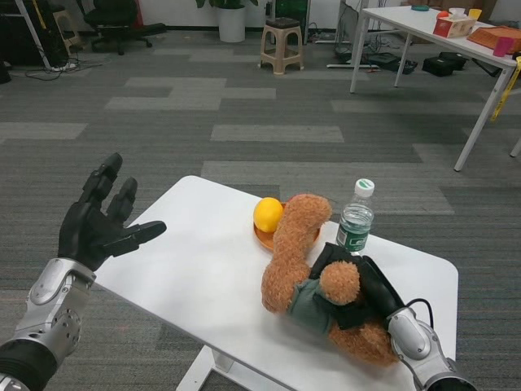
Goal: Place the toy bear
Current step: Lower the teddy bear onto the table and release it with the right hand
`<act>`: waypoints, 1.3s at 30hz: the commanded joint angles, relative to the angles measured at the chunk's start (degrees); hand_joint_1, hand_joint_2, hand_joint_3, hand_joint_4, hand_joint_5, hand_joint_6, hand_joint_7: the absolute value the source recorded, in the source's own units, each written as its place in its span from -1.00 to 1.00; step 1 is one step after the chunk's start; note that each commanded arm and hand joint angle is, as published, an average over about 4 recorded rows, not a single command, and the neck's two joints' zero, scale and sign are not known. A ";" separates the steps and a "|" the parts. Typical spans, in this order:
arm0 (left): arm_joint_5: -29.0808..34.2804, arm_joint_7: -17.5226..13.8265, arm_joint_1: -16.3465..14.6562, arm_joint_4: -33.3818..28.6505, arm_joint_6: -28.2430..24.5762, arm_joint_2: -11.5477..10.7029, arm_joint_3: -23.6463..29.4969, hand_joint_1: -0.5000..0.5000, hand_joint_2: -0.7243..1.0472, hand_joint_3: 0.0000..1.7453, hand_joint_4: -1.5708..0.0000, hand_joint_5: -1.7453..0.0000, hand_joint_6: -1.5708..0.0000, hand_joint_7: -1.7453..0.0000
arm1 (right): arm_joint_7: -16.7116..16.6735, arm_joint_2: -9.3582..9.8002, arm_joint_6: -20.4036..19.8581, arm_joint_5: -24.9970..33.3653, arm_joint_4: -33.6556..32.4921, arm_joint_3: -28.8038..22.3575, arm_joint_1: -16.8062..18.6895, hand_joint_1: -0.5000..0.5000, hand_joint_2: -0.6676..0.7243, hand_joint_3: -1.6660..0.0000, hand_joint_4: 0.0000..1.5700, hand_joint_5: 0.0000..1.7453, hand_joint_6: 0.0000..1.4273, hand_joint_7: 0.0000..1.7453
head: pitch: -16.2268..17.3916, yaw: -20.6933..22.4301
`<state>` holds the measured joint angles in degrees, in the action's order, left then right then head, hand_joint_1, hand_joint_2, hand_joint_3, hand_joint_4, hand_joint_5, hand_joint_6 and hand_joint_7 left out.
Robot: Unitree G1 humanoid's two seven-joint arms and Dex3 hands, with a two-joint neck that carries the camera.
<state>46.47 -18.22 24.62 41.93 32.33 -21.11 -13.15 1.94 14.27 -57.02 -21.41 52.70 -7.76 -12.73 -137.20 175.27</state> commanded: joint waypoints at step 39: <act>-0.13 -0.07 1.39 1.31 0.26 -0.05 0.14 0.91 0.40 -0.90 1.00 1.00 1.00 0.84 | 5.09 0.06 2.03 15.61 -22.27 2.59 8.99 -0.83 0.11 0.90 -1.00 -0.67 -1.00 -0.84 | 0.71 -0.13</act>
<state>46.48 -18.22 25.22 42.86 32.34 -20.84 -13.12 7.00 14.54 -55.27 -6.68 31.87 -4.85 -4.56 -136.51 175.15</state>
